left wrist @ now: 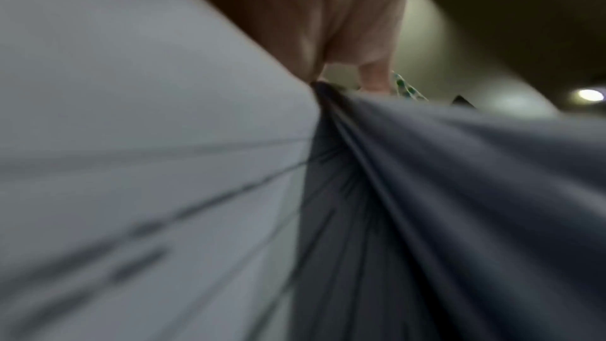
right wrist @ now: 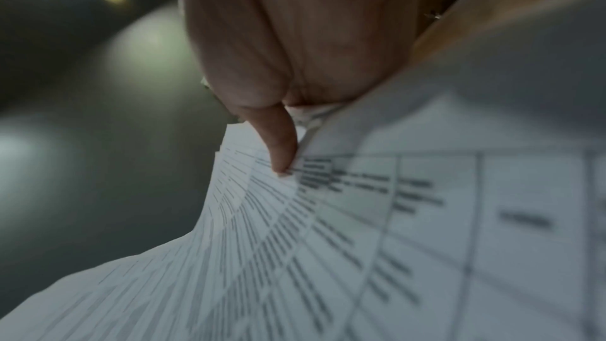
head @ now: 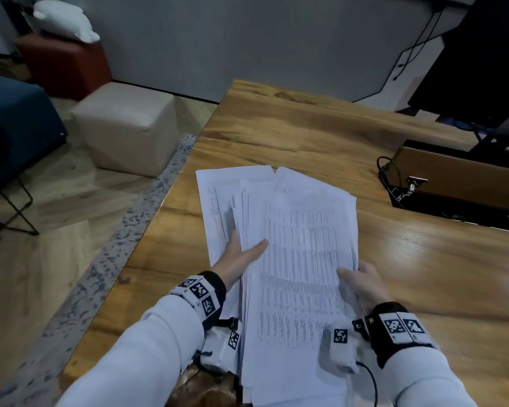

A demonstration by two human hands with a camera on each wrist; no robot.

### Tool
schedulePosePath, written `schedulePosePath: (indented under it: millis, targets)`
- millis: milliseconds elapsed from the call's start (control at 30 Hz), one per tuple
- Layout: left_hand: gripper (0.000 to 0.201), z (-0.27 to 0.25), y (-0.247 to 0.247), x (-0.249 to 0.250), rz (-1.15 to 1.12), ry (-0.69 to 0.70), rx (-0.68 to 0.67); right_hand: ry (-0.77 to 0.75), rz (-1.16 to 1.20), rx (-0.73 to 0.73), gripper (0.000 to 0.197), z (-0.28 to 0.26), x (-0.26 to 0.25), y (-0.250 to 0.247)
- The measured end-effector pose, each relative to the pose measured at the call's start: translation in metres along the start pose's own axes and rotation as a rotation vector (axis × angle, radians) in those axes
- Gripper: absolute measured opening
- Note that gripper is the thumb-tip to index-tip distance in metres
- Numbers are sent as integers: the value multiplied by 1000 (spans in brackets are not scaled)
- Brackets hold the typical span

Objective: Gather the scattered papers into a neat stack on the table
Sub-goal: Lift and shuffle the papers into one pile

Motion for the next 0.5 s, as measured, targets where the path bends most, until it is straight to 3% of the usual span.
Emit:
schedulePosePath:
  millis: [100,200,333,367,433,500]
  targets:
    - [81,-7,-1,3,-41,44,-46,47,81,32,29,7,1,-4]
    - [79,-10,2,10,70,115,-77,55,145,55,36,11,0,-2]
    - [77,-4,-6,31,56,266,17,8,155,28,78,9,-8,6]
    - [77,0,-10,38,28,301,51,6,141,5,77,9,-14,6]
    - [79,9,-14,50,-22,321,73,6,156,-14,48,11,-28,5]
    - [76,20,-13,58,15,255,16,-33,158,22,23,18,-44,3]
Point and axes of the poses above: each hand's wrist, its own z-axis towards the middle knuckle, its own y-axis out of the palm, x = y × z, the point moved 4 cm from there along z, towards the middle knuckle, and after that the axes turned 11 degrees about x, right-handed, at the moved point
